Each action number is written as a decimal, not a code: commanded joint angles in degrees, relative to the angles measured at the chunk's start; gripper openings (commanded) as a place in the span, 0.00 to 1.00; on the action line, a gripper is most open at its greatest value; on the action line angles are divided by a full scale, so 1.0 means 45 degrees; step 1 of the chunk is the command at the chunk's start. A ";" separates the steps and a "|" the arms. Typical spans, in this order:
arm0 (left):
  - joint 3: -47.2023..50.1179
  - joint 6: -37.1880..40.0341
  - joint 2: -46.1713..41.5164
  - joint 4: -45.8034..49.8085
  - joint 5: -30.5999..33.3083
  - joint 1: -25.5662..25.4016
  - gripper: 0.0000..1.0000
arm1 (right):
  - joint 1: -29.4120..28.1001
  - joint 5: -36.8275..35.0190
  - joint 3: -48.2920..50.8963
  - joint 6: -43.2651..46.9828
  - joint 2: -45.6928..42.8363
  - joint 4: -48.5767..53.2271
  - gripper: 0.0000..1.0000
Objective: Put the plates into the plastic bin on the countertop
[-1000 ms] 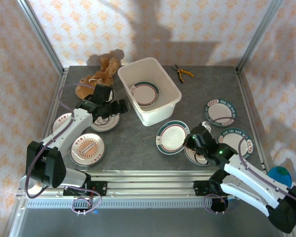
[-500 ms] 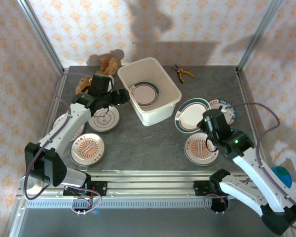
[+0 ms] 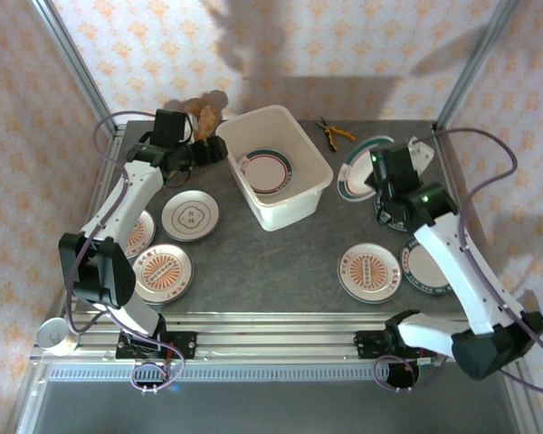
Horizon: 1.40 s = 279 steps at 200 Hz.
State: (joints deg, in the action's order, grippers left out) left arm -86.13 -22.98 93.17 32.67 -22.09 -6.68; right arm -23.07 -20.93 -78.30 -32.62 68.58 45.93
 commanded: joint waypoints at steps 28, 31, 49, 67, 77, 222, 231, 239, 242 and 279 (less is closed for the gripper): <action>-0.1120 0.0293 0.0695 -0.0462 -0.1057 0.0333 0.90 | 0.0009 0.1294 -0.3837 0.0257 0.2872 -0.1983 0.00; -0.1169 0.0309 0.0753 -0.0447 -0.1067 0.0341 0.90 | 0.0009 0.1560 -0.4041 0.0203 0.3087 -0.2062 0.00; -0.1679 0.0336 0.1152 -0.0062 -0.1143 0.0361 0.90 | -0.0057 0.2641 -0.4963 -0.0465 0.4308 -0.2495 0.00; -0.1675 0.0160 0.1269 -0.0040 -0.0956 0.0333 0.90 | -0.0267 0.3140 -0.5557 -0.1192 0.5301 -0.2970 0.00; -0.1443 -0.0205 0.1197 -0.0434 -0.1130 0.0369 0.90 | -0.0431 0.3567 -0.5781 -0.1628 0.5845 -0.3260 0.00; -0.0761 -0.0637 0.1344 -0.1362 -0.2766 0.0640 0.90 | -0.2617 0.2281 -0.5913 -0.4954 0.9311 -0.4432 0.00; -0.0872 -0.0541 0.1385 -0.1203 -0.2748 0.0644 0.90 | -0.2692 0.2080 -0.6114 -0.5162 0.9488 -0.4156 0.00; -0.0912 -0.0491 0.1386 -0.1123 -0.2719 0.0659 0.90 | -0.2776 0.1820 -0.6238 -0.5394 0.9619 -0.3896 0.00; -0.0908 -0.0483 0.1372 -0.1126 -0.2727 0.0663 0.90 | -0.2812 0.1704 -0.6274 -0.5469 0.9655 -0.3835 0.00; -0.0861 -0.0216 0.1272 -0.0845 -0.2747 0.0786 0.90 | -0.3168 0.0965 -0.6726 -0.6215 1.0267 -0.3239 0.00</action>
State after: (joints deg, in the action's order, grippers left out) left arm -88.36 -26.17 98.74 26.59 -33.50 -4.10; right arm -36.23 -11.27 -104.97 -56.40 113.84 29.78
